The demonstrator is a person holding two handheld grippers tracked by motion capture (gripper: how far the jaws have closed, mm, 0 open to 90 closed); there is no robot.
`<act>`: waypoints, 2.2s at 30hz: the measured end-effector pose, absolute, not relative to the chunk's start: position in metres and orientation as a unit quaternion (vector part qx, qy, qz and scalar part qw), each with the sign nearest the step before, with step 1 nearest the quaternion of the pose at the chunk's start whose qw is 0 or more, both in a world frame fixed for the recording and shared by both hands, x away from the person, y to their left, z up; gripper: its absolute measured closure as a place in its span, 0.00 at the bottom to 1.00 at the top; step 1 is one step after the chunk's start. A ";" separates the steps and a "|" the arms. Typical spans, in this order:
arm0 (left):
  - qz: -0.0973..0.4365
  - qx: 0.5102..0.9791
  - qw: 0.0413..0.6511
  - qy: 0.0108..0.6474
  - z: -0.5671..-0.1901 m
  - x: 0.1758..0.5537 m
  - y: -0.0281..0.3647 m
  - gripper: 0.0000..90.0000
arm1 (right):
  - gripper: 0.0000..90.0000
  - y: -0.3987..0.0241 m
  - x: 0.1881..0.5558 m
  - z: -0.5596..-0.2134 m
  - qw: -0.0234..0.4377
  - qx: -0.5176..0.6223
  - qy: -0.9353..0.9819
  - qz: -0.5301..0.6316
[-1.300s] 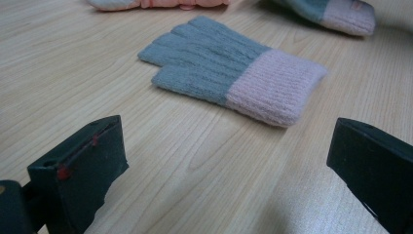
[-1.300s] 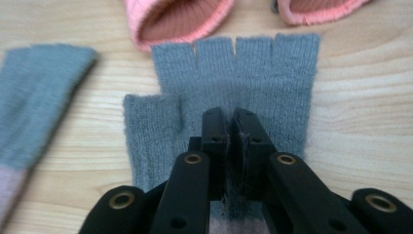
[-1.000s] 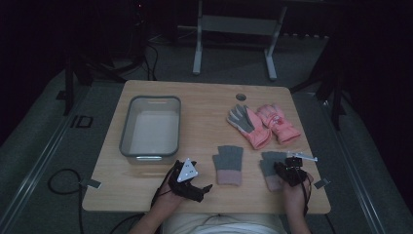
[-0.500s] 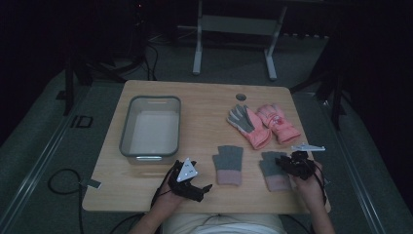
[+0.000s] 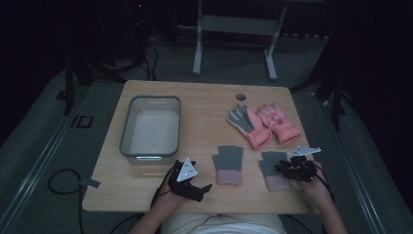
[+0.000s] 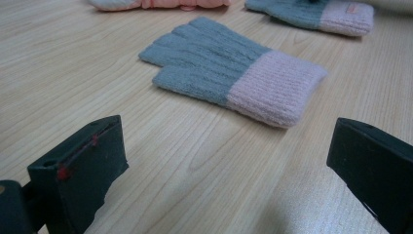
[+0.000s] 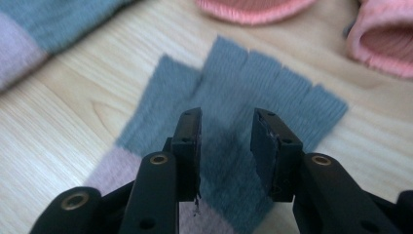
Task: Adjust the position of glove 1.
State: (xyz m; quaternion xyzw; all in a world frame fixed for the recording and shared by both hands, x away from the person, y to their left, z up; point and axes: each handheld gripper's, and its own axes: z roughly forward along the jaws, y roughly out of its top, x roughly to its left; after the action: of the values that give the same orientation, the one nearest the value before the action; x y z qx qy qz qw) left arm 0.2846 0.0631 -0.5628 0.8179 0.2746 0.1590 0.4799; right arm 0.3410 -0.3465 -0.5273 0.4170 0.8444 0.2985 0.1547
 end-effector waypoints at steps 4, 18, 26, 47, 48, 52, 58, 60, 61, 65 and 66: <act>0.157 0.818 0.481 0.275 -0.563 0.285 0.063 0.00 | 0.73 -0.351 0.340 -0.536 0.141 0.428 0.839 0.306; 0.154 0.817 0.482 0.275 -0.563 0.285 0.064 0.00 | 0.95 -0.340 0.332 -0.540 0.171 0.488 0.801 0.302; 0.154 0.817 0.483 0.275 -0.563 0.285 0.064 0.00 | 0.96 -0.328 0.321 -0.507 0.184 0.503 0.772 0.343; 0.154 0.816 0.486 0.274 -0.563 0.285 0.065 0.00 | 0.96 -0.234 0.323 -0.466 0.167 0.452 0.775 0.408; 0.154 0.816 0.486 0.274 -0.563 0.285 0.065 0.00 | 0.96 -0.230 0.324 -0.469 0.163 0.451 0.778 0.406; 0.154 0.815 0.487 0.273 -0.563 0.285 0.064 0.00 | 0.95 -0.217 0.326 -0.479 0.144 0.454 0.782 0.403; 0.155 0.815 0.488 0.272 -0.563 0.285 0.065 0.00 | 0.95 -0.201 0.328 -0.492 0.130 0.455 0.791 0.388; 0.155 0.816 0.487 0.271 -0.563 0.285 0.064 0.00 | 0.95 -0.197 0.329 -0.494 0.134 0.455 0.792 0.383; 0.155 0.816 0.487 0.271 -0.563 0.284 0.064 0.00 | 0.96 -0.195 0.330 -0.496 0.133 0.456 0.793 0.383; 0.154 0.816 0.486 0.271 -0.563 0.284 0.064 0.00 | 0.95 -0.191 0.333 -0.500 0.128 0.462 0.792 0.377; 0.153 0.817 0.486 0.271 -0.563 0.285 0.064 0.00 | 0.95 -0.190 0.333 -0.501 0.127 0.464 0.791 0.377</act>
State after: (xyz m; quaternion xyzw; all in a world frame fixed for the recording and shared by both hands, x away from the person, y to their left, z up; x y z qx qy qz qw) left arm 0.2846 0.0643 -0.5629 0.8165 0.2712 0.1533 0.4860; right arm 0.3335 -0.1902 -0.5011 0.4638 0.7914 0.3774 0.1270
